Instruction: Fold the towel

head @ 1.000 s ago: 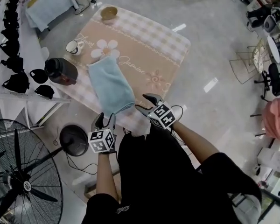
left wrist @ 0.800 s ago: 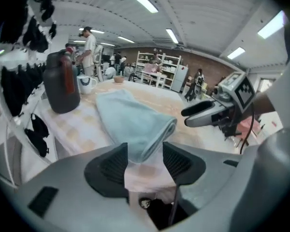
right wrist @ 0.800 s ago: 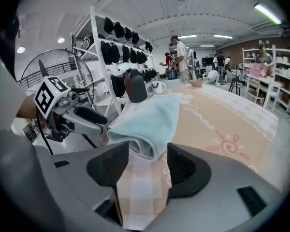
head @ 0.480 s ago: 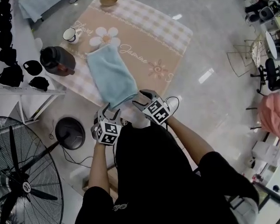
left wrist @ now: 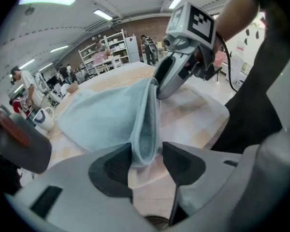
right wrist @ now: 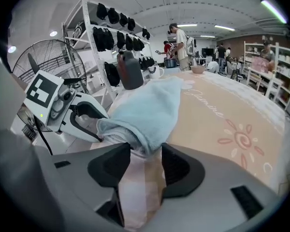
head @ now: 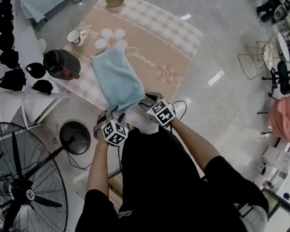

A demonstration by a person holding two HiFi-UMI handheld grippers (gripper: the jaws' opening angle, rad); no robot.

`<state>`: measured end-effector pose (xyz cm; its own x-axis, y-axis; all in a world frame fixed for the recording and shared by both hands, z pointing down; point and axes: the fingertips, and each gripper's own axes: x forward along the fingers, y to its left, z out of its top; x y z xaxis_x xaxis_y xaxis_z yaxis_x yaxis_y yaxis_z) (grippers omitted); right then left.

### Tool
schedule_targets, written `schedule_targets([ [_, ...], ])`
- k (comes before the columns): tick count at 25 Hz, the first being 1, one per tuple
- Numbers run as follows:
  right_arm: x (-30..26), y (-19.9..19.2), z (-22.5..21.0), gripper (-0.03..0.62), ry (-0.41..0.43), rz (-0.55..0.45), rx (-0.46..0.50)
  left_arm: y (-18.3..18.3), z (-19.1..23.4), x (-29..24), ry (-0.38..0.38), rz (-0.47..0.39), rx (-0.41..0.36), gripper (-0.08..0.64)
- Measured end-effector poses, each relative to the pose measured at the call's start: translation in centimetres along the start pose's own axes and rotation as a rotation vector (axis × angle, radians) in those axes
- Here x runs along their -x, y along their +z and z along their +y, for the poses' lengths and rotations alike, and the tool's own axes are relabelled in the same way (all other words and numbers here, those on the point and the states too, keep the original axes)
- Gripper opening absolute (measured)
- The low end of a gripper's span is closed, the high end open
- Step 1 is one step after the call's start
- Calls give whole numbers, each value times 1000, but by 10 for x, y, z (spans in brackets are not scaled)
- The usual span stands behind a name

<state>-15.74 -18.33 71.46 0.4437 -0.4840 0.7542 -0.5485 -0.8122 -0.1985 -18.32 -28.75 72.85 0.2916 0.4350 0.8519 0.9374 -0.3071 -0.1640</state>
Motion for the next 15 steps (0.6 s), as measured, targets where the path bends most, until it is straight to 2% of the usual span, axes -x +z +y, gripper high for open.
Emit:
schedule_targets([
  [3,2,0,3,143,9,-4,2,-1,-4,-1,-14,-1,-25,203],
  [8,7,-1,6,49,9,-2,-12,-2,-3,-1,-21,2,51,174],
  [10,8,-1,5,40,13,-14,-34,-2,-1,-2,-4,-4,56,121],
  [15,14,-4,7,35,29,-18,-50,-2,-3,-1,5,-6,30,102],
])
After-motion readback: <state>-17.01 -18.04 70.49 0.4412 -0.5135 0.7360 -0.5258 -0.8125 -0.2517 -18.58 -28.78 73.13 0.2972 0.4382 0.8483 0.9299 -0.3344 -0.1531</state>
